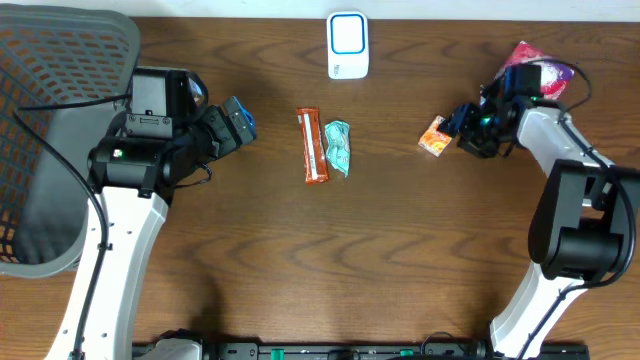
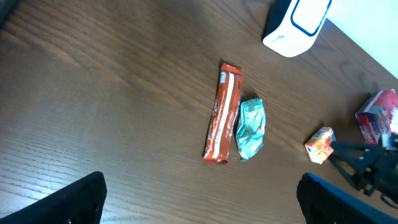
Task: Scan the item barcode
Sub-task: 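Grasp the small orange pack with the right gripper, then hold the orange pack up to the white scanner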
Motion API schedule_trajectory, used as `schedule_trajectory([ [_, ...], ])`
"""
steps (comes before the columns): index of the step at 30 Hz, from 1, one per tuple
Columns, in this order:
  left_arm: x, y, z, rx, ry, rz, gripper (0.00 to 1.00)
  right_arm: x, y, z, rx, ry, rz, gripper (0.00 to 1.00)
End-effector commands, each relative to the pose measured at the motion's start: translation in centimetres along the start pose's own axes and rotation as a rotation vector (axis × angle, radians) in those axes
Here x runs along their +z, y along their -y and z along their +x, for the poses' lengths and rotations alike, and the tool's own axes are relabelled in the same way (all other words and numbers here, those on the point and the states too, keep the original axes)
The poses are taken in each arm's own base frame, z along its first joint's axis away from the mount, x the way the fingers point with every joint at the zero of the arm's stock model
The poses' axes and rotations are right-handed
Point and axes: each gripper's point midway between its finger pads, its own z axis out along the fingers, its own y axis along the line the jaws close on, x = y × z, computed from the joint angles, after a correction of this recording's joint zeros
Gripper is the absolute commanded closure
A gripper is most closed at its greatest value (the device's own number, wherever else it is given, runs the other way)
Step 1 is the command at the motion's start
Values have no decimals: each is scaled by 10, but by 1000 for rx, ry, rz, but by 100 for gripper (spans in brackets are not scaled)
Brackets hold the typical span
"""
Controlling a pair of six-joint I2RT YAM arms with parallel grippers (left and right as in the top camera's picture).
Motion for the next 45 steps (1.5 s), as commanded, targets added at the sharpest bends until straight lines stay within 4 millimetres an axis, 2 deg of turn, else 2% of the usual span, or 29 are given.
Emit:
schedule_trajectory([
  [1, -2, 0, -1, -4, 5, 2, 2, 13, -2, 16, 90, -31, -50, 47],
  [6, -2, 0, -1, -4, 5, 2, 2, 19, 6, 18, 83, -17, -22, 52],
  [8, -2, 0, -1, -4, 5, 2, 2, 20, 7, 18, 49, -12, -21, 60],
  [9, -2, 0, -1, -4, 5, 2, 2, 20, 7, 18, 37, -11, -22, 73],
  [10, -2, 0, -1, -4, 5, 2, 2, 21, 7, 20, 34, -15, -29, 96],
  [11, -2, 0, -1, -4, 5, 2, 2, 21, 3, 21, 20, -25, -52, 99],
  [14, -2, 0, -1, -4, 5, 2, 2, 13, -32, 34, -57, -103, -259, 99],
  [15, -2, 0, -1, -4, 5, 2, 2, 5, -53, 41, -90, -144, -389, 99],
  [17, -2, 0, -1, -4, 5, 2, 2, -23, -95, 53, -196, -200, -685, 99],
  [18, -2, 0, -1, -4, 5, 2, 2, -44, -116, 61, -258, -230, -858, 99],
  [20, -2, 0, -1, -4, 5, 2, 2, -69, -137, 75, -332, -279, -1052, 99],
  [21, -2, 0, -1, -4, 5, 2, 2, -75, -143, 82, -357, -298, -1102, 99],
  [25, -2, 0, -1, -4, 5, 2, 2, -66, -157, 105, -452, -315, -1119, 99],
  [28, -2, 0, -1, -4, 5, 2, 2, -41, -163, 118, -463, -335, -998, 99],
  [31, -2, 0, -1, -4, 5, 2, 2, -1, -160, 124, -387, -343, -738, 99],
  [32, -2, 0, -1, -4, 5, 3, 2, 7, -161, 124, -385, -324, -663, 99],
  [33, -2, 0, -1, -4, 5, 2, 2, 18, -152, 111, -386, -244, -447, 99],
  [34, -2, 0, -1, -4, 5, 2, 2, 19, -145, 100, -392, -195, -320, 99],
  [36, -2, 0, -1, -4, 5, 2, 2, 7, -125, 61, -424, -23, 38, 99],
  [37, -2, 0, -1, -4, 5, 3, 2, -1, -123, 47, -446, 44, 140, 99],
  [38, -2, 0, -1, -4, 5, 2, 2, -20, -122, 20, -503, 193, 334, 99],
  [39, -2, 0, -1, -4, 5, 2, 2, -31, -124, 7, -542, 275, 426, 99],
  [40, -2, 0, -1, -4, 5, 2, 2, -52, -135, -14, -630, 428, 574, 99],
  [42, -2, 0, -1, -4, 5, 2, 2, -68, -168, -27, -777, 583, 664, 99],
  [45, -2, 0, -1, -4, 5, 2, 2, -67, -216, -34, -940, 712, 637, 99],
])
